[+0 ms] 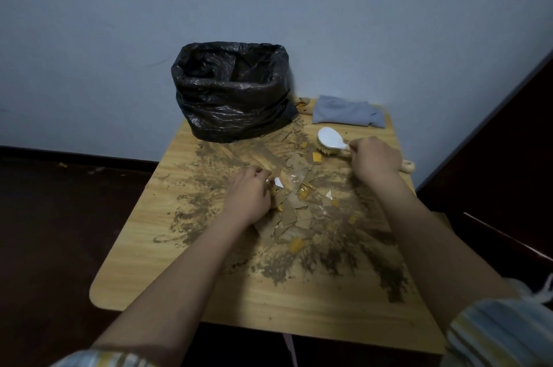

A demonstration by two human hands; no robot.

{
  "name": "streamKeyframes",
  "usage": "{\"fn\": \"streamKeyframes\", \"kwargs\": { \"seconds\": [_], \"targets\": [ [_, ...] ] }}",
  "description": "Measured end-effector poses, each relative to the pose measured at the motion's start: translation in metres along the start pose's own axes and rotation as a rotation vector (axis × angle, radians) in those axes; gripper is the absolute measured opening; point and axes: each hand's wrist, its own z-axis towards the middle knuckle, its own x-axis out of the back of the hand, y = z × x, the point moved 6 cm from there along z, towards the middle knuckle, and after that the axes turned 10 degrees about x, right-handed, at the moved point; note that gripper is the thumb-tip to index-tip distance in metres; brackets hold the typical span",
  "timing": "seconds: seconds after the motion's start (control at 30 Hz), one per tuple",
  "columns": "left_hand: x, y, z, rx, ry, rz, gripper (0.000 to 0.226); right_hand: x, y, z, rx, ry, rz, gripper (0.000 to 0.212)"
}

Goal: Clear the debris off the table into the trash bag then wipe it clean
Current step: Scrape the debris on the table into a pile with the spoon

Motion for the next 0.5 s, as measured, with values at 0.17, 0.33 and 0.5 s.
{"fn": "streamKeyframes", "kwargs": {
  "seconds": [0.17,0.33,0.5],
  "targets": [
    [-0.007,0.007,0.003,-0.031,0.001,0.002,0.048,-0.008,-0.018,0.007,0.102,-0.027,-0.103,0.03],
    [-0.009,0.006,0.009,-0.012,-0.014,0.001,0.048,-0.014,-0.033,-0.001,0.177,-0.086,-0.112,0.019],
    [-0.009,0.006,0.014,0.013,-0.008,0.0,0.048,0.001,-0.028,0.002,0.181,-0.018,-0.037,0.027]
  ]
}}
